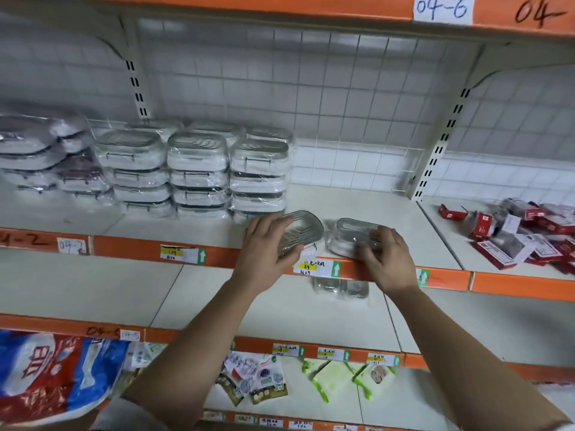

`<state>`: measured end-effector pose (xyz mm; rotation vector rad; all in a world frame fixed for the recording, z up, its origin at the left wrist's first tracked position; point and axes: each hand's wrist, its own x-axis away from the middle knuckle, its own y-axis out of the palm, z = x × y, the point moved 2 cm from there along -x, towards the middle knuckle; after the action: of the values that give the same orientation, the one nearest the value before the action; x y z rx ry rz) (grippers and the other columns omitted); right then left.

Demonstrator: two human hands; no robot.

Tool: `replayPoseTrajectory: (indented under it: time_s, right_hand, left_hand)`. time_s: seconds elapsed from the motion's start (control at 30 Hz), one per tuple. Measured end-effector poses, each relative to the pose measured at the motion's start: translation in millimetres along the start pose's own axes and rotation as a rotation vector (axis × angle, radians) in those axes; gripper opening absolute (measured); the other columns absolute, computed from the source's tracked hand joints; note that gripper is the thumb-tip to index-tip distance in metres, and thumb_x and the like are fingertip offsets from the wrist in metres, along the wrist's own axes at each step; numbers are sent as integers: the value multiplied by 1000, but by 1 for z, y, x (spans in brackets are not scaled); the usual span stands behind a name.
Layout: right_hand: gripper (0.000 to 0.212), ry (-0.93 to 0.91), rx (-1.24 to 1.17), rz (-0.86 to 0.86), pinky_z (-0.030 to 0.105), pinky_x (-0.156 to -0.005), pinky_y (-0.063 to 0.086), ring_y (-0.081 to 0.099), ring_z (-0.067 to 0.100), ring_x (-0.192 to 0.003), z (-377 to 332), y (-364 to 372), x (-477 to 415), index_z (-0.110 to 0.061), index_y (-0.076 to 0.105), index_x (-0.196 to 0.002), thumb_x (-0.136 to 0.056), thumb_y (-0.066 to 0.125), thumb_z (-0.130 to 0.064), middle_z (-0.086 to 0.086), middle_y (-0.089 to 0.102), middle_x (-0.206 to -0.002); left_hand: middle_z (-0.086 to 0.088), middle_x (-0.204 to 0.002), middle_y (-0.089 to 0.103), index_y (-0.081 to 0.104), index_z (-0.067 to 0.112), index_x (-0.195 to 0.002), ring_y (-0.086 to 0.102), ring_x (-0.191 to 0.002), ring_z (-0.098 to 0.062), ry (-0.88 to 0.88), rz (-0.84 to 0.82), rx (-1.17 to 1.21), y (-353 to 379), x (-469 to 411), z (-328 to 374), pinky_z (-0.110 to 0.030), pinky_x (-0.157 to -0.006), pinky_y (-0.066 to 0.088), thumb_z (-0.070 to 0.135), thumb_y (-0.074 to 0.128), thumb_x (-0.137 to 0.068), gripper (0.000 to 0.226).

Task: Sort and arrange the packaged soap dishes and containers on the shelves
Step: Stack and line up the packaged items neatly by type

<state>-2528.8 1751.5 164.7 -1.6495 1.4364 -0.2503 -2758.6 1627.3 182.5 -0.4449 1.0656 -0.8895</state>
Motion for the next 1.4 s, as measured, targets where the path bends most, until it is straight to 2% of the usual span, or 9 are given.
replayPoseTrajectory:
  time_s: [0.3, 0.5, 0.73, 0.87, 0.97, 1.1, 1.23, 1.3, 1.4]
  right_hand:
    - [47, -8, 76, -105, 37, -92, 40, 47, 31, -109, -32, 44, -27, -8, 51, -102, -81, 72, -44, 10, 51, -110]
    - [64, -44, 236, -130, 39, -88, 42, 38, 31, -111, -49, 66, -45, -9, 46, -117, -79, 67, -56, 7, 44, -117]
    - [67, -71, 377, -134, 39, -82, 51, 30, 28, -115, -56, 90, -67, -19, 40, -130, -83, 52, -65, 3, 38, -126]
    - [65, -106, 394, -130, 38, -80, 53, 32, 26, -115, -50, 94, -76, -21, 45, -122, -79, 51, -70, 3, 37, -127]
    - [63, -101, 304, -107, 39, -84, 51, 33, 25, -118, -46, 94, -78, -23, 48, -117, -75, 56, -68, 2, 37, -129]
    - [61, -96, 252, -96, 39, -90, 49, 34, 25, -121, -43, 94, -79, -23, 48, -115, -73, 59, -66, 0, 38, -132]
    - [65, -93, 235, -111, 40, -98, 45, 34, 27, -129, -43, 95, -79, -21, 48, -120, -75, 62, -64, 3, 36, -143]
    - [66, -89, 241, -114, 39, -99, 44, 34, 27, -129, -43, 94, -79, -20, 47, -122, -75, 62, -64, 4, 36, -144]
    - [66, -77, 236, -111, 39, -98, 44, 36, 27, -128, -44, 94, -78, -20, 48, -123, -75, 64, -63, 3, 36, -145]
  left_hand:
    - [-10, -139, 51, 56, 8, -136, 44, -128, -29, 203, 151, 2, -56, -62, 6, -39, -111, 33, 47, 54, -88, 61]
    - [-9, -138, 52, 55, 9, -136, 39, -131, -27, 133, 169, -13, -92, -130, -17, -37, -111, 30, 45, 57, -88, 60]
    - [-10, -138, 51, 51, 7, -138, 40, -129, -22, 54, 49, -45, -93, -201, -56, -25, -104, 30, 37, 60, -94, 55]
    - [-12, -132, 57, 58, 11, -133, 58, -107, -21, 101, -61, -71, -89, -232, -72, -23, -95, 36, 38, 56, -96, 46]
    - [-12, -139, 50, 55, 13, -136, 44, -128, -29, 141, -121, -98, -85, -251, -83, -25, -101, 29, 36, 55, -97, 45]
    - [-10, -141, 49, 55, 11, -134, 46, -127, -27, 97, -282, -151, -82, -272, -96, -23, -97, 32, 37, 58, -95, 47]
    - [3, -155, 33, 43, 21, -146, 36, -138, -20, 30, -466, -190, -85, -283, -106, -24, -108, 25, 40, 58, -94, 57]
    - [4, -156, 32, 42, 22, -146, 35, -139, -19, 52, -474, -203, -84, -285, -105, -20, -102, 22, 36, 59, -95, 56]
    - [-7, -149, 43, 49, 13, -141, 39, -136, -23, 155, -379, -188, -76, -283, -99, -17, -102, 24, 20, 64, -92, 51]
